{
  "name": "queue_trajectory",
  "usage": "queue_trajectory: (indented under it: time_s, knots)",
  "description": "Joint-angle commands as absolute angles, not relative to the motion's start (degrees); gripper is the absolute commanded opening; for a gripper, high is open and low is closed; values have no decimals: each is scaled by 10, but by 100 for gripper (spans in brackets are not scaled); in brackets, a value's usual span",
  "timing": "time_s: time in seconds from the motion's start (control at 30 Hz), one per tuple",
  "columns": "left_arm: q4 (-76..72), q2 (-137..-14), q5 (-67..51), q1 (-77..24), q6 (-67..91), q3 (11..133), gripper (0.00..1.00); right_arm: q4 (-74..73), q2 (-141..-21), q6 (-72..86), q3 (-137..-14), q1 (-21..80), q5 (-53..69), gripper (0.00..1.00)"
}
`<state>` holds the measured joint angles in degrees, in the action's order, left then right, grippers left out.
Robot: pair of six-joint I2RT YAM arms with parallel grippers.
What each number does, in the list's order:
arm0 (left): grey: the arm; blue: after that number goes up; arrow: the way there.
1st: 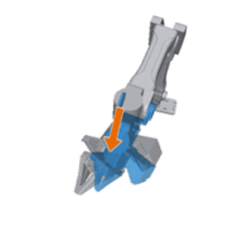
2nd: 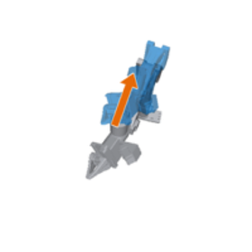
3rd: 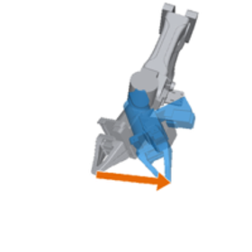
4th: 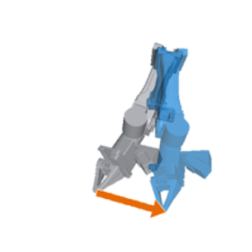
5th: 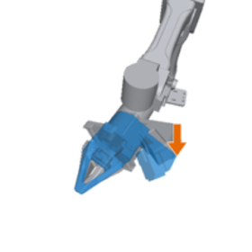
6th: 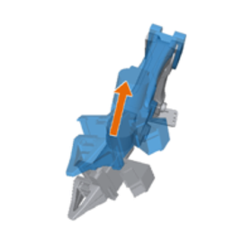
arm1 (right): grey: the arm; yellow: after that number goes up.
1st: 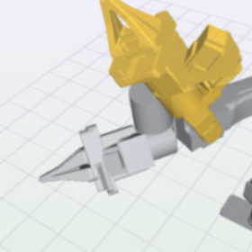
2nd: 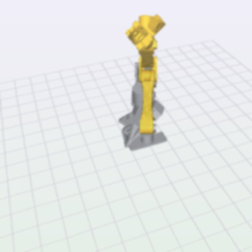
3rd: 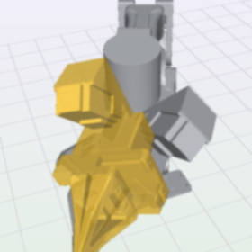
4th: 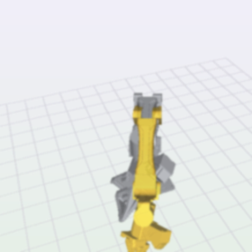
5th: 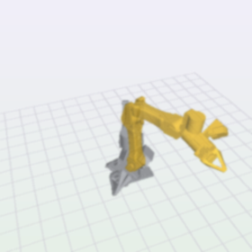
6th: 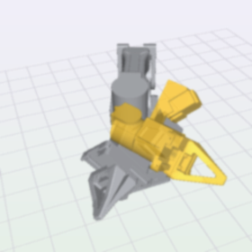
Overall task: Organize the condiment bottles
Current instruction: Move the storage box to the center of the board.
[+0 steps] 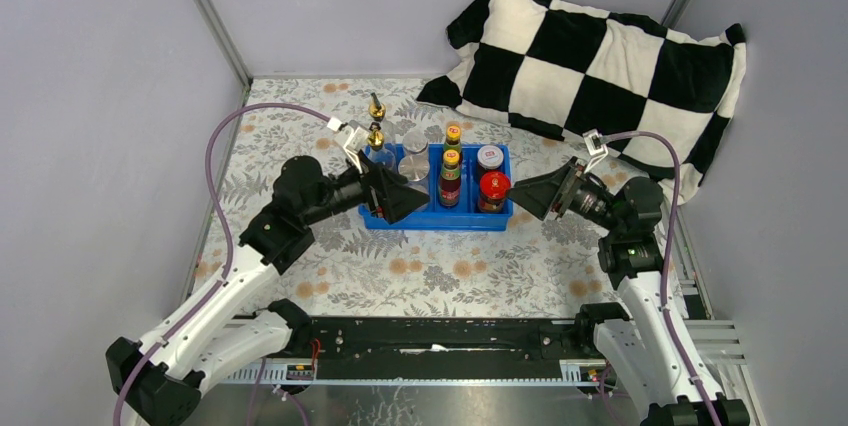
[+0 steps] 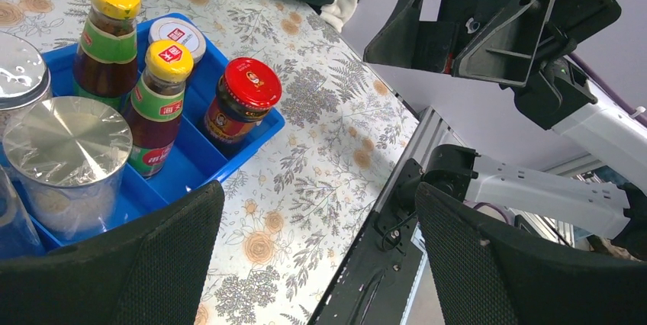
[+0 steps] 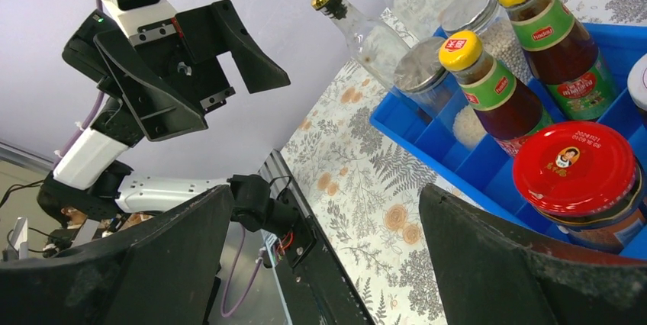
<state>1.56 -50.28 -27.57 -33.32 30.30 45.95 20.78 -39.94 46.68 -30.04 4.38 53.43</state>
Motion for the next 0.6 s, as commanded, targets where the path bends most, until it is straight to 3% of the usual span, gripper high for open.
queue_trajectory:
  time_s: [0.0, 0.23, 0.4, 0.57]
  knots:
    - [27, -493, -265, -331, 312, 450, 99, 196, -395, 446, -322, 44, 539, 99]
    - [16, -497, -256, -331, 323, 442, 99, 179, -406, 424, -329, 49, 529, 99]
    - [15, -493, -253, -332, 331, 437, 99, 80, -402, 349, -353, 63, 483, 97]
    - [65, -480, -216, -337, 352, 403, 99, -129, -372, 257, -385, 87, 282, 95]
